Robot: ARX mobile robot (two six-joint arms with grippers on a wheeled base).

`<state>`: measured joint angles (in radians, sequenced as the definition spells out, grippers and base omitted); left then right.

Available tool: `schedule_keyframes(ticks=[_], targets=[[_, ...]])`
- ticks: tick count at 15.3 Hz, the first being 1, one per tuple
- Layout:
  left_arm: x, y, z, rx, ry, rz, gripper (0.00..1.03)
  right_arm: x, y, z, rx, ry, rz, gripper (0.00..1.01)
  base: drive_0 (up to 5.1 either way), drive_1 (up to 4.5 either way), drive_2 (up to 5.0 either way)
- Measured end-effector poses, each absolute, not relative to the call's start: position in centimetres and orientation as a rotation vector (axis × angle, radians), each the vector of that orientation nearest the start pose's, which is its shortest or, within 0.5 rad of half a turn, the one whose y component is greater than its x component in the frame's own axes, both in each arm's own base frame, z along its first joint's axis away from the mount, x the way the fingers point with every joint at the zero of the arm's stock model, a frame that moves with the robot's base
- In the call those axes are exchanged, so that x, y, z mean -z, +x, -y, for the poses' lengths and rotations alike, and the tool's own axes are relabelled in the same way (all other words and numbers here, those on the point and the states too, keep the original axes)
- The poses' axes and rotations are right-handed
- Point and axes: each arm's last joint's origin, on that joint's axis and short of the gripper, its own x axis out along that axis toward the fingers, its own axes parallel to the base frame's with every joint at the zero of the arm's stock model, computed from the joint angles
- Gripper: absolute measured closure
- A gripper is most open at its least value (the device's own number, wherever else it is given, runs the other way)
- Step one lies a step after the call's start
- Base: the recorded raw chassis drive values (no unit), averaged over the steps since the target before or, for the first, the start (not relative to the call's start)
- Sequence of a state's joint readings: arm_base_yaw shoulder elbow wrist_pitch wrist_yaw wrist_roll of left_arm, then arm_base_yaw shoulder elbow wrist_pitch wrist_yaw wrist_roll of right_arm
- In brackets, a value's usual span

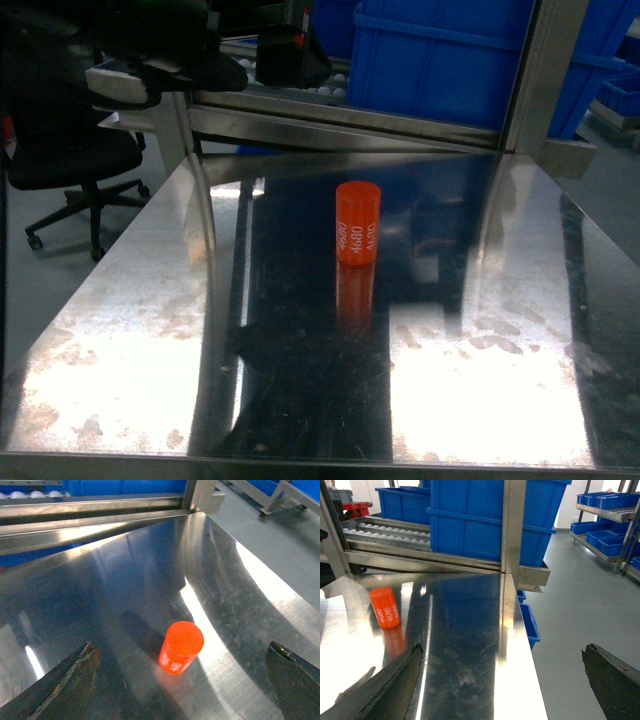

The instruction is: Pick capacitor and pack into box

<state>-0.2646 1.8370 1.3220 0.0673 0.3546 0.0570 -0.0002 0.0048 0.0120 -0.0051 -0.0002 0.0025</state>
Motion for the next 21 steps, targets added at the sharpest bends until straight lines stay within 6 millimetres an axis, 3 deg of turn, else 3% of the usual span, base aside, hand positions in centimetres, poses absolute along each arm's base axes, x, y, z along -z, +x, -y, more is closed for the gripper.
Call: schedule_keyframes(ticks=[3,5,11,15,21], targets=[[-24.7,43.9,12.7,0.785,0.090,-0.518,0.05,-16.7,9.7,0.0,0.000,0.003,0.002,0.03,0.0,0.00,0.0],[-24.2,45.3,12.9,0.850,0.154,-0.518,0.05,-16.7,9.7,0.0,0.000,0.002,0.002,0.03,0.0,0.00,0.0],[-19.9,47.4,13.5,0.963,0.261,-0.556,0.05,-16.7,9.7,0.0,0.000,0.002,0.002,0.03,0.0,0.00,0.0],[-17.4,48.4,15.4,1.031,0.300,-0.603,0.05,-16.7,9.7,0.0,0.000,0.002,0.002,0.03,0.0,0.00,0.0],[-16.4,50.5,16.3,1.077,0.289,-0.654,0.05,-16.7,9.7,0.0,0.000,0.002,0.002,0.03,0.0,0.00,0.0]])
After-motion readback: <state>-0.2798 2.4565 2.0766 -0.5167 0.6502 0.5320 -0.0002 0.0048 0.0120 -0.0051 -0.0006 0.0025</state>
